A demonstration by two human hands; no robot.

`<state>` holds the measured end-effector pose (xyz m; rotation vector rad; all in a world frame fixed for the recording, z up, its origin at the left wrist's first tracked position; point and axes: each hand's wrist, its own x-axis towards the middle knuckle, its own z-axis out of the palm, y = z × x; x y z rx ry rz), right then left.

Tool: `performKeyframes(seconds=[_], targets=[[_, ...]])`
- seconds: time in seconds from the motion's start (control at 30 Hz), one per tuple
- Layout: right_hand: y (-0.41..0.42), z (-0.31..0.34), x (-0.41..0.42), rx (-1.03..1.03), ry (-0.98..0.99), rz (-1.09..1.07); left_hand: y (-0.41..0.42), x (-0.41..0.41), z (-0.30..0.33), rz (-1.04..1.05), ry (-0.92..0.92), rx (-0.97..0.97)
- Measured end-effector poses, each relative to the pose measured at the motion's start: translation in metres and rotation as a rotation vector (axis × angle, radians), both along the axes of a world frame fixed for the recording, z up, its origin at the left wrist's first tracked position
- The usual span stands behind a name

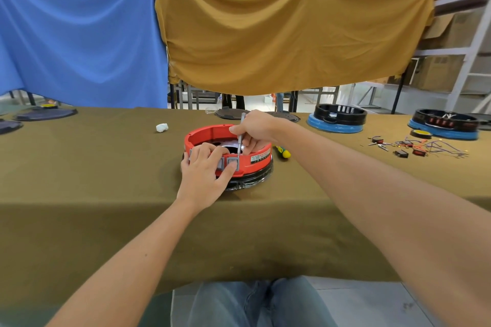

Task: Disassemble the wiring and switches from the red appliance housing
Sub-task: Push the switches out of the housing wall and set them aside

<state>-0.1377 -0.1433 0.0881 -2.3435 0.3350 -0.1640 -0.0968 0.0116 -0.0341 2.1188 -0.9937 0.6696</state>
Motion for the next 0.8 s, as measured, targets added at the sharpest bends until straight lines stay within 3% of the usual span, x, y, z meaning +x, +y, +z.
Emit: performKeyframes(seconds=[0.2,0.37,0.63,0.8], targets=[[-0.002,-0.014,-0.012,0.055,-0.204,0.015,-0.001,0.001,-0.001,0.005,-0.003,-0.002],[0.007,-0.016,-0.018,-0.077,-0.286,0.063,0.0,0.001,-0.001,0.009,-0.008,-0.002],[0.0,-0.022,-0.018,0.094,-0.304,0.06,-0.001,0.003,-0.002,0.017,-0.015,0.002],[-0.005,-0.013,-0.016,0.151,-0.159,0.046,-0.001,0.002,-0.002,0.017,-0.013,0.005]])
